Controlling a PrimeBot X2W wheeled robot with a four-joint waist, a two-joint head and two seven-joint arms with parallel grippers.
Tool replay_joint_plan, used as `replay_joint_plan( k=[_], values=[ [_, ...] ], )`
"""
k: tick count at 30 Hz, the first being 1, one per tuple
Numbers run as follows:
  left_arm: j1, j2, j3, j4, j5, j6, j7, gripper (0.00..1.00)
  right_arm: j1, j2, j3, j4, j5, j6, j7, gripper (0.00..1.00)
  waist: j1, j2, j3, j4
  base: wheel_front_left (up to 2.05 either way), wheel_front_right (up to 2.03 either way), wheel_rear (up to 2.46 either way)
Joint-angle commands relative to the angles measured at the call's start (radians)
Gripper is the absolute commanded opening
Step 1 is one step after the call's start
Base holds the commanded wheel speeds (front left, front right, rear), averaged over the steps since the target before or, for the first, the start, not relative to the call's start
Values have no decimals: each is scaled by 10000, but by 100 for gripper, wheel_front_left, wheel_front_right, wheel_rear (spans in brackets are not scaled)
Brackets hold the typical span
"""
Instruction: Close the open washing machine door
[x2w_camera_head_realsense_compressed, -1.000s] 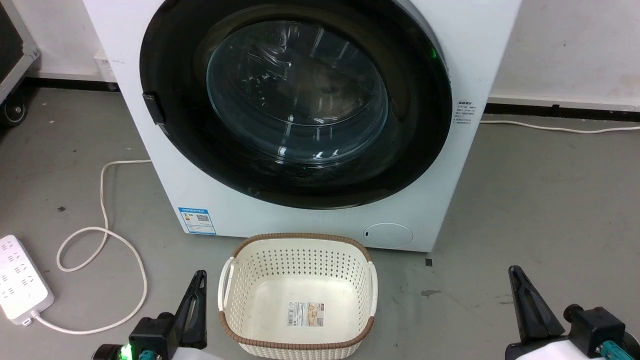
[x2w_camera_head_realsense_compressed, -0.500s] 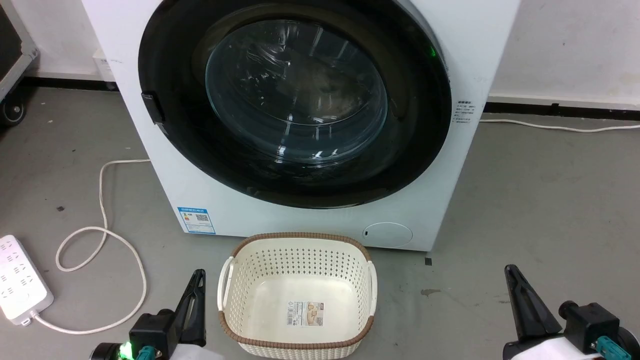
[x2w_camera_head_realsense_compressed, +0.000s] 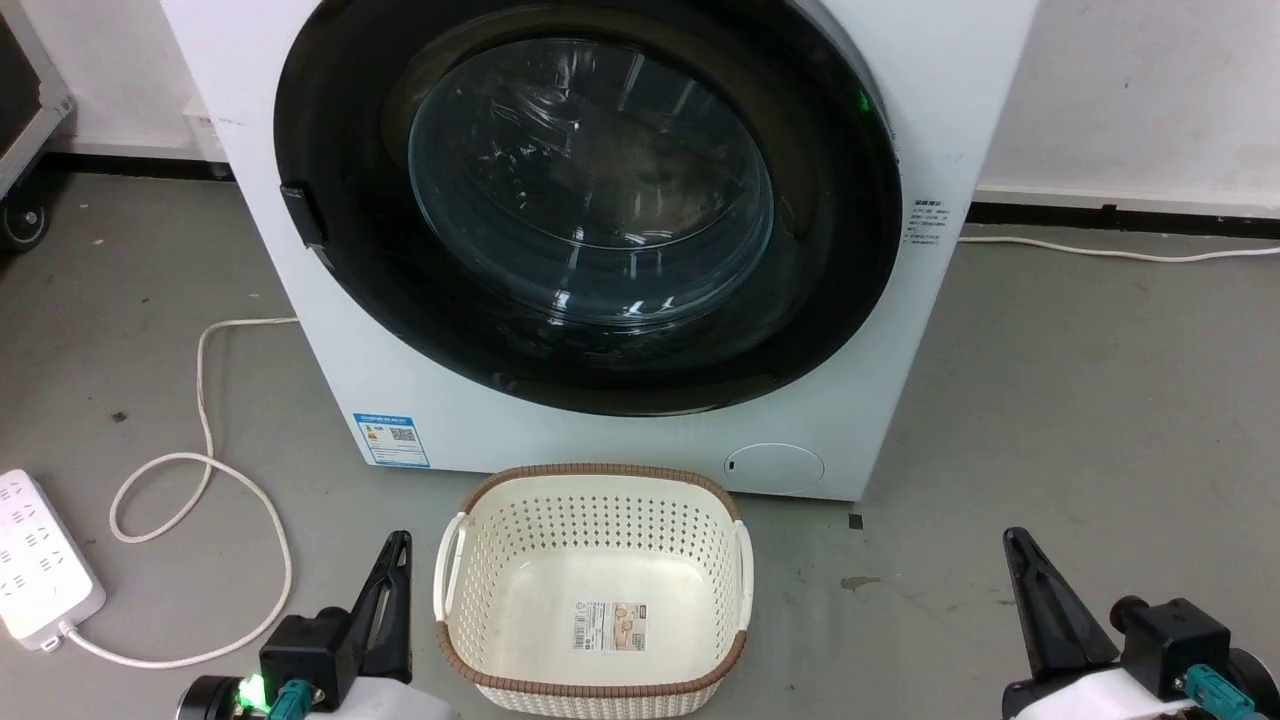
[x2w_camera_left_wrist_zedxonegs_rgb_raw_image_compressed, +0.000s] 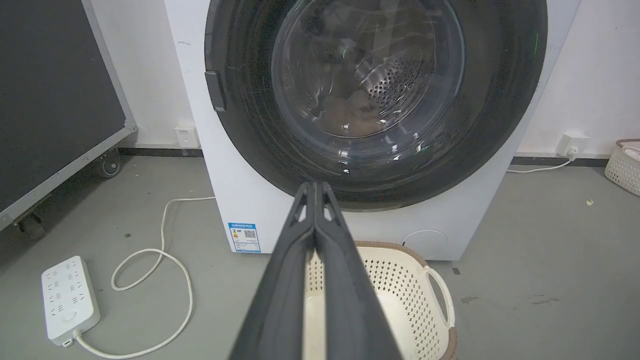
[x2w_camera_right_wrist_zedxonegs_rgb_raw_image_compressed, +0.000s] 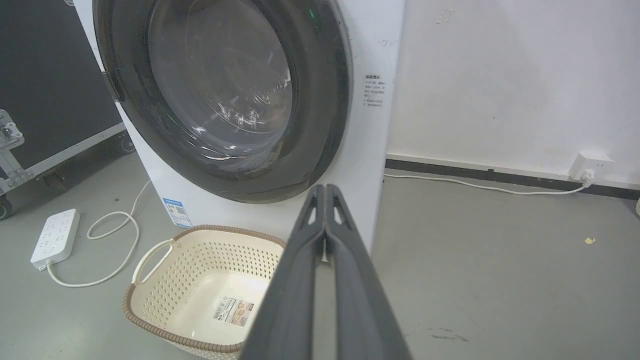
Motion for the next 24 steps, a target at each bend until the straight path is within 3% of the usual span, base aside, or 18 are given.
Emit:
replay_joint_plan(
  k=[1, 24],
  values=[
    [-107, -1, 26, -63, 96, 49, 60, 0, -164, 21, 13, -91, -80, -3, 54, 0, 0, -1, 2, -1, 0, 0, 0],
    [-225, -2, 73, -294, 243, 146, 591, 0, -276, 34, 116, -354, -286, -4, 587, 0, 0, -1, 40, -33, 0, 0, 0]
  ],
)
